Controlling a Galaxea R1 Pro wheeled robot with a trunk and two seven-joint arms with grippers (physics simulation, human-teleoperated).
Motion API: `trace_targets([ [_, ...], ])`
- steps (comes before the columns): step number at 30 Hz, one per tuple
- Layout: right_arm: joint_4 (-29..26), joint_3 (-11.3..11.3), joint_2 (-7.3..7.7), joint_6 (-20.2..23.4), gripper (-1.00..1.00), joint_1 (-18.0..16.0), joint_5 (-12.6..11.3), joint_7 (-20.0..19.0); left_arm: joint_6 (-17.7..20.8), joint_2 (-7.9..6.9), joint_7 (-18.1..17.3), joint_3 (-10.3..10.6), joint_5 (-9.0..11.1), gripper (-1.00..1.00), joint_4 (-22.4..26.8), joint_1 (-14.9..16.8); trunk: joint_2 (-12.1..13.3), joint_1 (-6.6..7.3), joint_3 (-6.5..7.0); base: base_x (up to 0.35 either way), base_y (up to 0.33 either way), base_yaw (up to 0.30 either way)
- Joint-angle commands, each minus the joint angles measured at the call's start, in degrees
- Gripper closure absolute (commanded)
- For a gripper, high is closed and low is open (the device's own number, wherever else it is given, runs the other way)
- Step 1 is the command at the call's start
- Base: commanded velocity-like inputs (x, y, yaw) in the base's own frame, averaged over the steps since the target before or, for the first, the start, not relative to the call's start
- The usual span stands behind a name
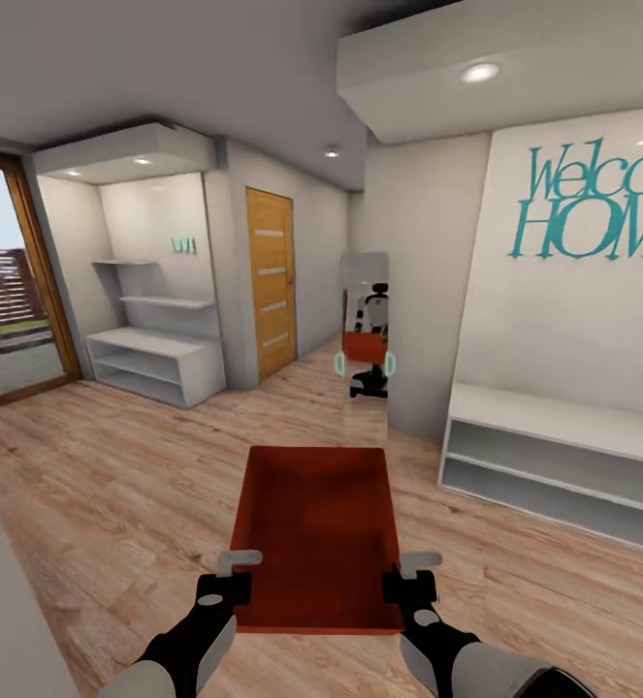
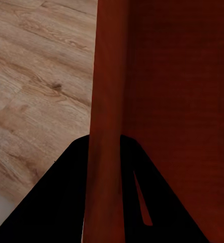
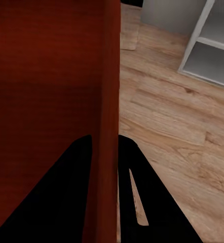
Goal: Move the two storage containers from the living room to the garage. In the garage, place one container on the floor and stack the other container on top of it (either order is fine).
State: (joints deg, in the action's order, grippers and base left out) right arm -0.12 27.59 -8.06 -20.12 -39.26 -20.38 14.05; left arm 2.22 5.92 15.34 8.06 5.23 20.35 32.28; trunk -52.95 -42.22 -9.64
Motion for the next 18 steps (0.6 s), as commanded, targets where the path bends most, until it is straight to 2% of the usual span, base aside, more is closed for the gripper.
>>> trace_targets([
  [1,-0.1,-2.5,-0.03,0.3,1.0,0.0,1.0,-0.6,0.3,-0.03,0.6,-0.8,1.0,1.0,0.2,0.1,-0.1,-0.04,-0.08,0.322,0.0,0.125],
  [18,-0.1,-2.5,-0.03,0.3,1.0,0.0,1.0,-0.6,0.3,0.06,0.6,-0.8,1.0,1.0,0.2,0.1,-0.1,-0.04,-0.08,0.322,0.0,0.01],
])
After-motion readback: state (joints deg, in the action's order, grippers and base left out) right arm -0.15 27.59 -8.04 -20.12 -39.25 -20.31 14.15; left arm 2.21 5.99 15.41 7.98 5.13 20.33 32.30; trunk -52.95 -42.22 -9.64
